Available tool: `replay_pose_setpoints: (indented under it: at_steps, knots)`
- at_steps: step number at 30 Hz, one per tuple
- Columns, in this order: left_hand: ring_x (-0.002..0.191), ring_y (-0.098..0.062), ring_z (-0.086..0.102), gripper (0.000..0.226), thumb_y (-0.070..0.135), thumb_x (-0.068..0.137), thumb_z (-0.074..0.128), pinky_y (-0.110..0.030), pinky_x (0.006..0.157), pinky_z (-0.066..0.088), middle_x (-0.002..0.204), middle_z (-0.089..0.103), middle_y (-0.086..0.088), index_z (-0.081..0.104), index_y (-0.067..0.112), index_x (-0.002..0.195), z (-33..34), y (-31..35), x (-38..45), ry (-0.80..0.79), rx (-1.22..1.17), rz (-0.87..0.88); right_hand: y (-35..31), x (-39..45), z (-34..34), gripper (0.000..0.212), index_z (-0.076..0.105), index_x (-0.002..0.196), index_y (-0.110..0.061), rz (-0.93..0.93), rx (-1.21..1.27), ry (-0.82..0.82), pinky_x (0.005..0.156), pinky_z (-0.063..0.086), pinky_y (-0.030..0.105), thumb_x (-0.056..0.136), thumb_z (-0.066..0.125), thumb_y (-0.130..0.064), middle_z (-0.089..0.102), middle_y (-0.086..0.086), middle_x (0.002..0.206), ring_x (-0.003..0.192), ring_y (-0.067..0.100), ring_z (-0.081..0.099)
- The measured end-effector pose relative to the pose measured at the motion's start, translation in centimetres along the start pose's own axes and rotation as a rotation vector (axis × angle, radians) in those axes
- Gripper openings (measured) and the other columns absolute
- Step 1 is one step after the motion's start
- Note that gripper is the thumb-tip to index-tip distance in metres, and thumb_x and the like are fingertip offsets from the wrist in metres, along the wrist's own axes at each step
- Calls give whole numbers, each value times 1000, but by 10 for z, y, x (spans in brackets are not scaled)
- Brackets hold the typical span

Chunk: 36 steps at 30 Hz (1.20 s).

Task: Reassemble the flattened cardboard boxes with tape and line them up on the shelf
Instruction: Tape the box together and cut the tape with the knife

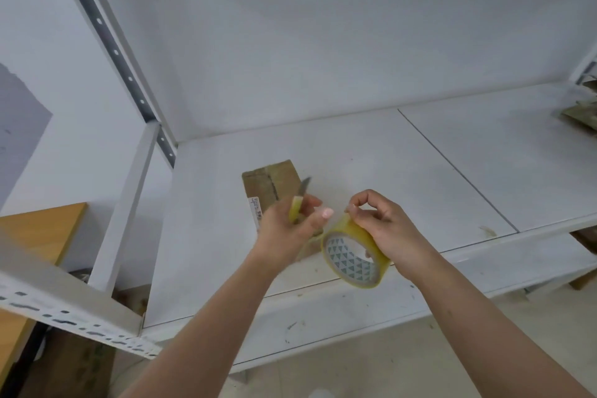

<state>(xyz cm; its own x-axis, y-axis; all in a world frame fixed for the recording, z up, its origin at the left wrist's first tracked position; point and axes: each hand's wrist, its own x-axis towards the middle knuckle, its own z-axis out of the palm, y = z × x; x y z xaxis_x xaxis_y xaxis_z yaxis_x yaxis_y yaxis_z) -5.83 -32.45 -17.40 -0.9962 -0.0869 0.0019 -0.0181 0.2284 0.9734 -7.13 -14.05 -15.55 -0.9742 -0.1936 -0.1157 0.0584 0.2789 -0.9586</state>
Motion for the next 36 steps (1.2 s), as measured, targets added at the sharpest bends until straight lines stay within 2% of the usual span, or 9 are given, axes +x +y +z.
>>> replay_pose_setpoints:
  at_steps: [5,9,13,19,21,23,26,29,36]
  knots:
    - [91,-16,71,59,65,57,83,-39,84,57,94,74,1,73,23,97,27,8,-12,-41,-57,-59,-5,0,10,27,58,80,-28,-34,5,-8,53,48,20,102,45,-38,71,-11,82,69,4,66]
    - [76,-10,71,28,41,63,87,-26,71,55,80,75,2,76,24,82,30,4,-12,1,-215,-149,-7,-1,14,54,64,81,-34,70,12,18,59,50,23,90,23,-69,72,-6,82,71,9,69]
    - [68,-3,68,13,22,70,87,-13,58,50,79,75,3,74,20,70,30,1,-7,104,-279,-230,-7,-1,20,63,68,79,-41,50,-4,6,67,47,24,81,15,-75,73,-7,84,73,3,68]
    - [70,-4,71,9,16,72,85,-11,54,49,79,76,1,77,15,76,26,-6,-3,157,-425,-337,-5,-7,26,53,72,87,-47,-56,36,-40,65,47,8,84,28,-77,73,-20,86,82,-6,66]
    - [64,-3,69,10,15,74,83,-12,52,49,73,75,3,75,16,69,26,-9,-3,179,-423,-327,-3,-6,26,41,71,98,-52,-60,57,-74,75,48,6,88,36,-71,72,-23,98,92,-11,64]
    - [60,-2,65,19,13,78,81,-12,50,48,66,71,5,70,16,63,25,-11,-4,222,-395,-284,-2,-4,22,38,59,122,-50,-31,106,-128,85,47,8,88,51,-62,72,-12,105,99,-10,63]
    - [62,-5,61,18,14,84,76,-13,54,47,66,66,5,65,12,69,20,-14,-6,285,-340,-197,-4,-3,12,63,42,142,-31,44,47,-268,76,46,11,86,71,-37,64,8,88,86,6,65]
    - [67,-4,61,16,23,88,71,-14,61,46,71,69,13,64,20,74,13,-18,-7,347,-74,-68,-6,-2,9,55,47,139,-26,17,-81,-279,71,48,21,89,70,-17,64,-1,76,76,9,63]
    - [63,3,61,20,21,93,65,-11,61,44,65,67,18,59,18,75,17,-18,-25,487,-111,-7,-26,14,17,40,50,115,-40,10,-457,-88,69,45,25,82,71,-48,59,-11,92,83,6,60]
